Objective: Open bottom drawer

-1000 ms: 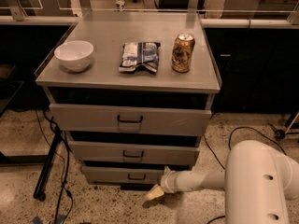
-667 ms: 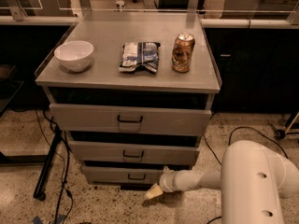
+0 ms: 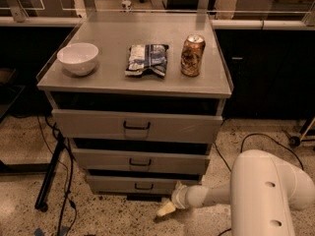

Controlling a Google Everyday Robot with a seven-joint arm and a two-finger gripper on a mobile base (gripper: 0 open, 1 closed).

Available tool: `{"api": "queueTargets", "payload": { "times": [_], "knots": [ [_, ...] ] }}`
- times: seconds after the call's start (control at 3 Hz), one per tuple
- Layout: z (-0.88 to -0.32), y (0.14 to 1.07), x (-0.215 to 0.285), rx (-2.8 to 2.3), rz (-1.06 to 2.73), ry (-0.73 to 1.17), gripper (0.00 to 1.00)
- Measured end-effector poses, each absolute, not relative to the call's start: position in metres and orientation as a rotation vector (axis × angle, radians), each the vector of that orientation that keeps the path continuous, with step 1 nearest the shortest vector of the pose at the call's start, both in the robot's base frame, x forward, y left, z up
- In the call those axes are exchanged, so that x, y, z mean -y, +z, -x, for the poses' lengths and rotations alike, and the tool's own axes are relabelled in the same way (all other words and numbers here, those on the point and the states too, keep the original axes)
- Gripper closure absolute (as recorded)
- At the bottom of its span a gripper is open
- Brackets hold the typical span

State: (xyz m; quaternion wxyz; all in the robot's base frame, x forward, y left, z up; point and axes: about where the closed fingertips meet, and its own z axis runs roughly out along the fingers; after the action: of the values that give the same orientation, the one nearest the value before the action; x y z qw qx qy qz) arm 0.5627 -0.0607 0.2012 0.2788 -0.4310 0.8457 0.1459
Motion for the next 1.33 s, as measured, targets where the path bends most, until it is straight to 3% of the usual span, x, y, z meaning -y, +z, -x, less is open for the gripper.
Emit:
{"api": "queueTargets", "payload": {
  "times": [0.67, 1.33],
  "knots": [
    [-0.551, 0.185, 0.076, -2.325, 1.161, 0.368, 0.0],
    [-0.575, 0.215, 0.069, -2.207, 1.157, 0.297, 0.0]
  ]
}}
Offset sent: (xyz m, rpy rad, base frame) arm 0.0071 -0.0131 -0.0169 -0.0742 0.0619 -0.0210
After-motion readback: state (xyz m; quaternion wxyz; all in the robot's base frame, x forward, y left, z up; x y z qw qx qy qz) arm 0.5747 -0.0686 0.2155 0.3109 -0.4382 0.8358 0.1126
